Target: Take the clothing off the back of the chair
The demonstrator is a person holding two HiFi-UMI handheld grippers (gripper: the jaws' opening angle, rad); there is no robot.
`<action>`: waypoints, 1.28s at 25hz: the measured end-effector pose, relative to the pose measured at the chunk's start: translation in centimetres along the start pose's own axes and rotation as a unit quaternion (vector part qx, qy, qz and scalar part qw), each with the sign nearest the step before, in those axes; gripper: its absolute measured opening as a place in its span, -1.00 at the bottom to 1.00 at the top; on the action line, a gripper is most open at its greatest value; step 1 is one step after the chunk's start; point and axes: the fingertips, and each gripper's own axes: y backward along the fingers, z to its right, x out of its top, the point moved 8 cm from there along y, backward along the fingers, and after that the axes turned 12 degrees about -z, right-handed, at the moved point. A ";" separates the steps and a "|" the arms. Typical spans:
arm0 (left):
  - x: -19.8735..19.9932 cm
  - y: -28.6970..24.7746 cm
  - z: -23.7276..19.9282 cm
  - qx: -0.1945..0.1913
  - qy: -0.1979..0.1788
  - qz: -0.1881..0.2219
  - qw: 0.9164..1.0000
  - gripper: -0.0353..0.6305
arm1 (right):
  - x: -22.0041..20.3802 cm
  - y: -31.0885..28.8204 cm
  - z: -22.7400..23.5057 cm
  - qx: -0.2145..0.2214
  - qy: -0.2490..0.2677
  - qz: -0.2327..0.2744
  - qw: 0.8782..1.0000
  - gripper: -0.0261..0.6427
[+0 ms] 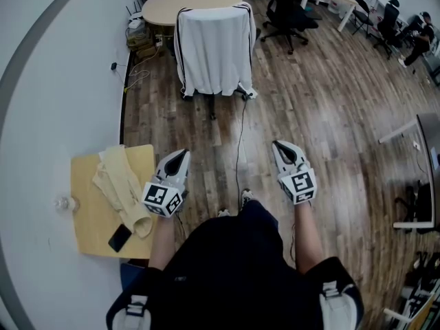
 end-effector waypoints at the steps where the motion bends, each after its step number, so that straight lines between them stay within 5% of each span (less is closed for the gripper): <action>1: 0.0 0.0 0.0 -0.001 0.000 0.000 1.000 -0.89 | 0.0 0.0 0.0 0.000 -0.002 0.000 1.000 -0.94; 32: 3.0 -8.3 -4.4 0.010 0.002 -0.023 1.000 -0.89 | 0.6 -8.4 6.2 0.023 -0.014 -0.020 0.999 -0.94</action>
